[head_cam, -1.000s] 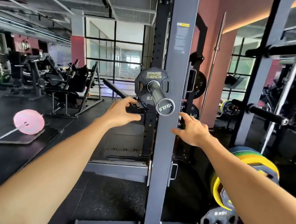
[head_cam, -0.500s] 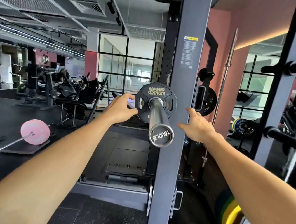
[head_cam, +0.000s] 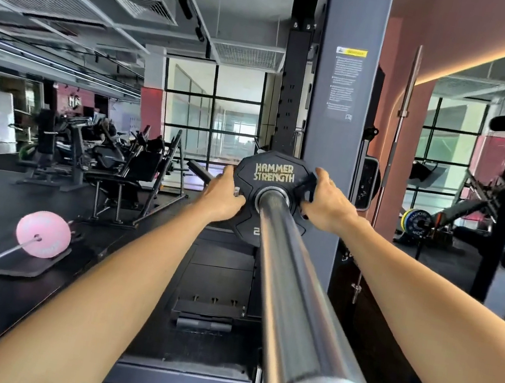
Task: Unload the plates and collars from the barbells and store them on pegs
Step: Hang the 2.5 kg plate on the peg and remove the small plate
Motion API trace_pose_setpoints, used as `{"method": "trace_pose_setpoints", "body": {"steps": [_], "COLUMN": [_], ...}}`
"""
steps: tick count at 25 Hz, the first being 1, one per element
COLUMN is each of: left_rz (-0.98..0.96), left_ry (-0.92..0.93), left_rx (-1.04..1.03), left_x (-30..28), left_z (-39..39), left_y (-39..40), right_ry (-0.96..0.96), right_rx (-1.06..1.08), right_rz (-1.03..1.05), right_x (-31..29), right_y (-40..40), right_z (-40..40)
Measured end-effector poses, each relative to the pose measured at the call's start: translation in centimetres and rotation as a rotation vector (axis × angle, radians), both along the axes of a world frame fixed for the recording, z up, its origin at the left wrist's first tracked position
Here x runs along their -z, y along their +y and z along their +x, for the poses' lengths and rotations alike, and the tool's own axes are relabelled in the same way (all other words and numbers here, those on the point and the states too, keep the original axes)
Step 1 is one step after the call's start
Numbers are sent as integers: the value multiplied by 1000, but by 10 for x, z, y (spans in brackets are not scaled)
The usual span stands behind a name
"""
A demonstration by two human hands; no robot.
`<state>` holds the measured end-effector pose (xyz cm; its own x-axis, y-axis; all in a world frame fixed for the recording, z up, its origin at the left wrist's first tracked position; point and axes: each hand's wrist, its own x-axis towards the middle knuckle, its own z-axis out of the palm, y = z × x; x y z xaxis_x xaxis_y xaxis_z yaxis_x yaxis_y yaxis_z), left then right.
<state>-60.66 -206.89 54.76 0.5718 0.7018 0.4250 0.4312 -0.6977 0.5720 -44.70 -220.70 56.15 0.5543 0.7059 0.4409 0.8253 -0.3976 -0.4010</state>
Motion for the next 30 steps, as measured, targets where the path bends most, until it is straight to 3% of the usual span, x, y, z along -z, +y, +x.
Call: {"method": "trace_pose_setpoints", "body": {"steps": [9, 21, 30], "left_rz": [84, 208, 215], "left_ry": [47, -13, -22], "left_rx": [-64, -260, -235], "left_x": [-5, 1, -1], "left_z": [-9, -105, -167], "left_y": [-18, -160, -238], "right_ry": [-13, -91, -74], "right_rx": [76, -30, -18], "right_rz": [72, 103, 83], "right_x": [6, 11, 9], "right_y": [2, -144, -222], "right_z": [-9, -105, -170]}}
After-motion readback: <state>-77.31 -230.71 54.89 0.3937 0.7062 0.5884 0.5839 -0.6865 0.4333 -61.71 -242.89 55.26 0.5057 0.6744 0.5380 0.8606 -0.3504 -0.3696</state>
